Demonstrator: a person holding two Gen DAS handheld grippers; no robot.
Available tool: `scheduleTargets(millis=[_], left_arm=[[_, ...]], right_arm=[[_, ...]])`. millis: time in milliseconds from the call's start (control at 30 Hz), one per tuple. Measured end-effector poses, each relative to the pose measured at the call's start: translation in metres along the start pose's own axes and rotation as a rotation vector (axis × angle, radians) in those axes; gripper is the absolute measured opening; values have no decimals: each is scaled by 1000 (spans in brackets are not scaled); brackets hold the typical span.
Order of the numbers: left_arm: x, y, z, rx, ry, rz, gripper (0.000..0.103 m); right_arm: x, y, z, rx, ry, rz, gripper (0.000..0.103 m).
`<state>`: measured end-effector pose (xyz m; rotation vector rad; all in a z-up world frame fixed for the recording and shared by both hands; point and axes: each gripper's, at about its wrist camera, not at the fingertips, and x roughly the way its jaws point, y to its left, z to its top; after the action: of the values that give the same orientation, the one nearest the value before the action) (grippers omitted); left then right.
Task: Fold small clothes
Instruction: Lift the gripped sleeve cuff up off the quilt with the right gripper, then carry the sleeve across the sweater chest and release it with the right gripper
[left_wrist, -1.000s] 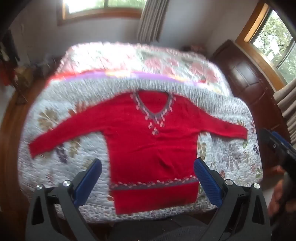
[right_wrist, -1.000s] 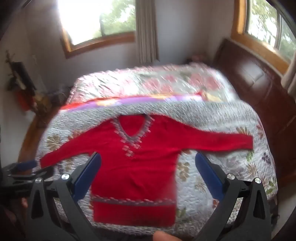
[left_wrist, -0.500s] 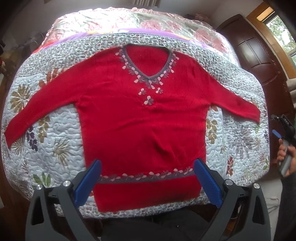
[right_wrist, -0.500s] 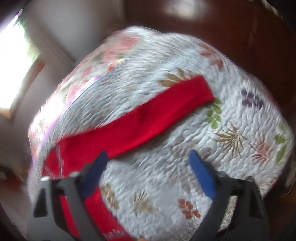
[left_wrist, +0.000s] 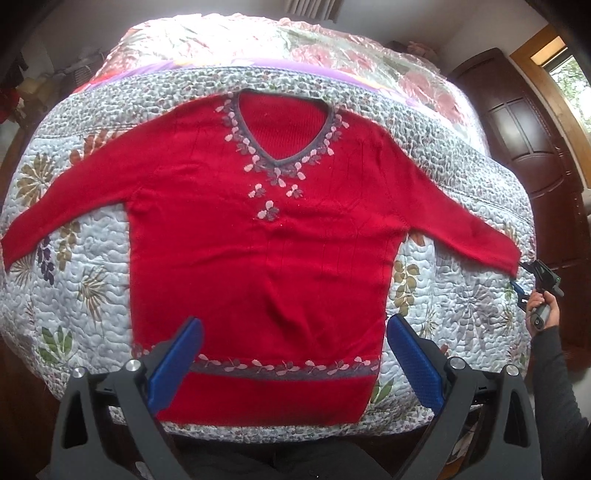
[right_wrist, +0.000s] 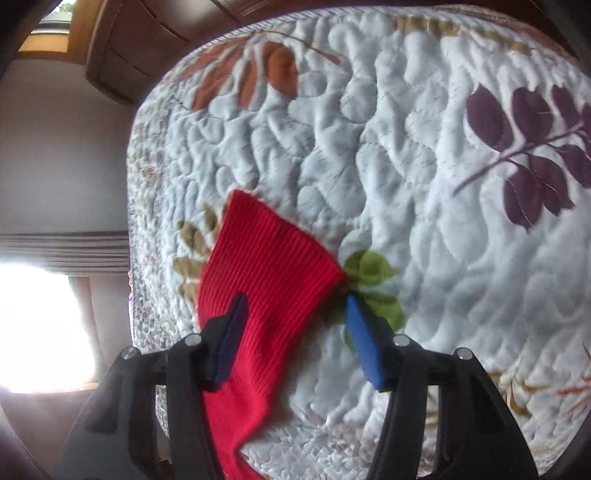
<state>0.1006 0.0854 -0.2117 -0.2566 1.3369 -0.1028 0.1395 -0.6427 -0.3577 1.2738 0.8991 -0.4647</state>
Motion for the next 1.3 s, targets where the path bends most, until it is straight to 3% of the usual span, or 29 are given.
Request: scheduleTargets(millis=[167,233,333,400,633,800,1000,1300], left_arm=[[2,-8,-3,0,3,11,99],[3,-9,-4,-1,5,15,99],[4,-9,-6,-5,15,15,99],[3,-9,-8,-4,16,13,99],[1,7,-12,-52,28,-47,99],[1,25,-11,-101,47,-156,99],[-14,47,-1,-110,-10,-216,99],[-18,86,35,-97,-42,-314,99]], right_arm=[[2,-2,2,-40,-7,-48,54],[5,5,-10,-65,-5,-67,35],[14,9,-15,-60,0,-85,24],[12,9,-15,-67,-1,-80,9],[-9,52,-42,-221,-46,-75,6],[-29,124,-87,-447,-78,-67,6],[-42,210,-170,-707,-100,-42,6],[-11,291,-308,-993,-59,-47,6]])
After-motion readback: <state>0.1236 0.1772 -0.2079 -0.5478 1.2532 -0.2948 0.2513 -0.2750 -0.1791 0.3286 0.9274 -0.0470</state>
